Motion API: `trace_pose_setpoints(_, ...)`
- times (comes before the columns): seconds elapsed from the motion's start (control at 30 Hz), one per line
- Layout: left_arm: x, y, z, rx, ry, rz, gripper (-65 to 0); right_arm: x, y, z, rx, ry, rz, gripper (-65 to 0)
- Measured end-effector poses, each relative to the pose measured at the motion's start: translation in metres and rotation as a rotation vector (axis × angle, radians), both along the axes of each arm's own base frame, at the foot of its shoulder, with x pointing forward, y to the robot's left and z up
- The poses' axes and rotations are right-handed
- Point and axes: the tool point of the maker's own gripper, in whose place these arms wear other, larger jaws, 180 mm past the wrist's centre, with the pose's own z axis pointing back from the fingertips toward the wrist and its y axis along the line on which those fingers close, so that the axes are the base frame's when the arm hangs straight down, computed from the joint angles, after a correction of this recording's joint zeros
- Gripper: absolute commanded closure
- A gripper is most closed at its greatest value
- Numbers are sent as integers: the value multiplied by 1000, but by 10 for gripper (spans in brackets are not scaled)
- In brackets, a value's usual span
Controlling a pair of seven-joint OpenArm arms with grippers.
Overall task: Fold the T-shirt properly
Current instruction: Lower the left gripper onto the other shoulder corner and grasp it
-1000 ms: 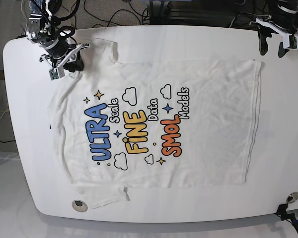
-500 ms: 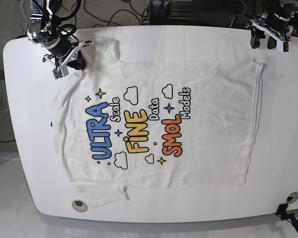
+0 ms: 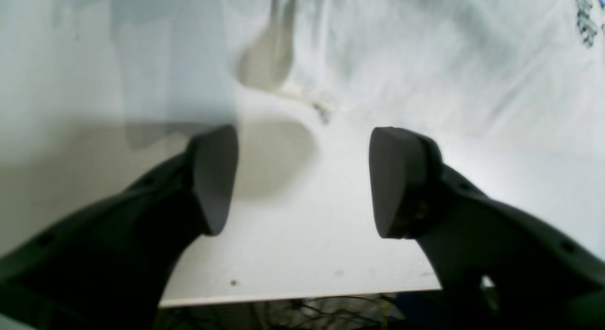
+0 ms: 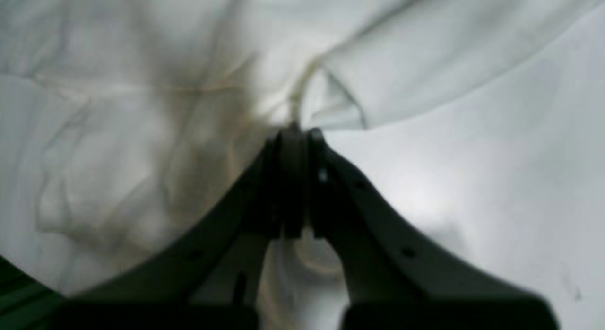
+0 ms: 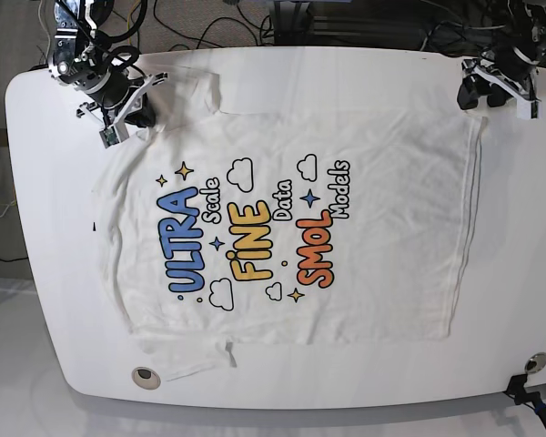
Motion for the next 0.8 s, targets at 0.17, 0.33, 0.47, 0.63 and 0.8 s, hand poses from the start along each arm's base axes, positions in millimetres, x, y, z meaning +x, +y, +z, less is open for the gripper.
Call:
trace_pose_setpoints(0.17, 5, -3, 3, -56, -27, 18, -422, 0, 0, 0, -18, 1, 7, 0)
trace_pose_setpoints(0.33, 23, 0, -3, -37, -31, 26, -422, 1, -1, 1, -13, -6, 0, 0)
trace_pose_setpoints(0.47, 33, -3, -4, -31, -38, 11, -424, 1, -2, 1, -17, -7, -1, 0)
trace_pose_setpoints(0.63, 48, -14, -8, -64, -50, -6, -417, 2, -3, 1, -18, -7, -4, 0)
trace_pose_setpoints(0.8, 54, -19, -10, -94, -58, -3, -193, 1, -2, 1, -18, -7, -3, 0)
